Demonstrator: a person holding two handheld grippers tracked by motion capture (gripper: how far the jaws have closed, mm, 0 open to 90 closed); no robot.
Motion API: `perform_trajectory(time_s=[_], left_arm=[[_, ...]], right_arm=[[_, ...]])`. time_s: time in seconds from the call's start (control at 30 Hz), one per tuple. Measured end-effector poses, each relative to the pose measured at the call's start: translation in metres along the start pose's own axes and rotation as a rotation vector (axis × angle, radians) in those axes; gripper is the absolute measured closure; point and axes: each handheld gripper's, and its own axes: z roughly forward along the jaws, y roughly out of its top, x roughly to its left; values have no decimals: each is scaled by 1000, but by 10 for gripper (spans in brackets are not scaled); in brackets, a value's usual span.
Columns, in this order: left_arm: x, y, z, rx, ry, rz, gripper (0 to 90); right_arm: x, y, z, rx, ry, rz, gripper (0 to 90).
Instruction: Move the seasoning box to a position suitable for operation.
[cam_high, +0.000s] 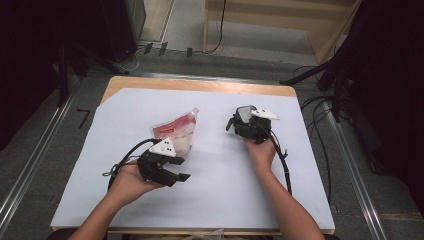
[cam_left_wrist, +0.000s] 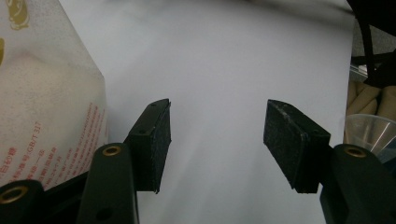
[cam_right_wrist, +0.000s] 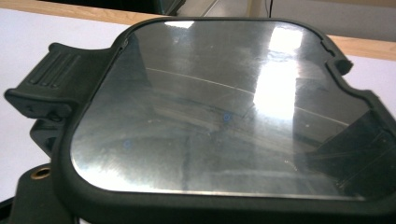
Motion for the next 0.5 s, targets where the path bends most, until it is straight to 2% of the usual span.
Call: perform_trajectory(time_s=[0.17, 0.3, 0.33, 0.43, 0.5], left_arm=[[0, 0, 0, -1, -1, -3, 425], [1, 1, 1, -2, -6, -9, 425], [1, 2, 1, -1, -8, -7, 425], [0, 2, 2, -3, -10, -6, 425], [-1, 3, 2, -14, -22, -28, 427]], right_arm=[[0, 2, -4, 16, 9, 17, 153], [5, 5, -10, 18, 25, -13, 153], [9, 6, -15, 17, 36, -35, 153], [12, 8, -19, 15, 46, -46, 153], [15, 9, -26, 9, 69, -51, 153]])
